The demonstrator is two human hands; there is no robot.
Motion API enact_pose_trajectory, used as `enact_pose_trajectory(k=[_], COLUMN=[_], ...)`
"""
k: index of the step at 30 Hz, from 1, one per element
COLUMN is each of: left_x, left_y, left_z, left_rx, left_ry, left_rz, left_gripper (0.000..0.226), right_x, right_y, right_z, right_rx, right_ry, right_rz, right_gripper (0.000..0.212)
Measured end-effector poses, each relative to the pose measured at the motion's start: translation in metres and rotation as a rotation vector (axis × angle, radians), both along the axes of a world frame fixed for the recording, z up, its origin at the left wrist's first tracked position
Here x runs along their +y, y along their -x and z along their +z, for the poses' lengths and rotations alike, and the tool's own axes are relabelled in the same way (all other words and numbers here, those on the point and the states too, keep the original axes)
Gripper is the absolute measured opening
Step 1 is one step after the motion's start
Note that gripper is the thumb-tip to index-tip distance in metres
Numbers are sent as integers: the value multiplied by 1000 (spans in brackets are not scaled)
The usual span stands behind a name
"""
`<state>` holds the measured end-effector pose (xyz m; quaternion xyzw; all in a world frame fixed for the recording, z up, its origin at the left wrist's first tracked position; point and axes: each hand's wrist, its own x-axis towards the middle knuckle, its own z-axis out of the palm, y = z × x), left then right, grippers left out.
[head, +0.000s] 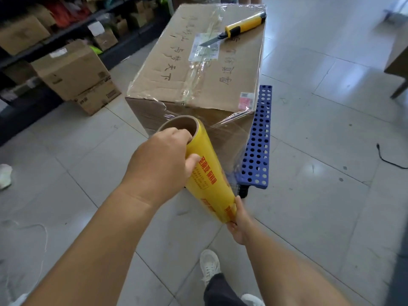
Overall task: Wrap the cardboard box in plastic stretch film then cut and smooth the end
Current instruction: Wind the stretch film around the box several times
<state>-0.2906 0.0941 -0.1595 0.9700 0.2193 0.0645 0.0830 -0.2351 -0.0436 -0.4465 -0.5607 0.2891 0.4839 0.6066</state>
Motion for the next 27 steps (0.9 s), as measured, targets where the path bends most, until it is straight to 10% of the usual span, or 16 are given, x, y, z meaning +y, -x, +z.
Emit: enact_pose_trajectory(k=[27], left_x=[121], left_y=[13], left_z=[4], left_rx=[-13], left_ry=[62], left_rz=[-590], left_gripper=[29], right_x=[99], right_y=[92], right_z=[23], right_rx=[-11], right_ry=[54], right_rz=[-606], right_gripper=[61])
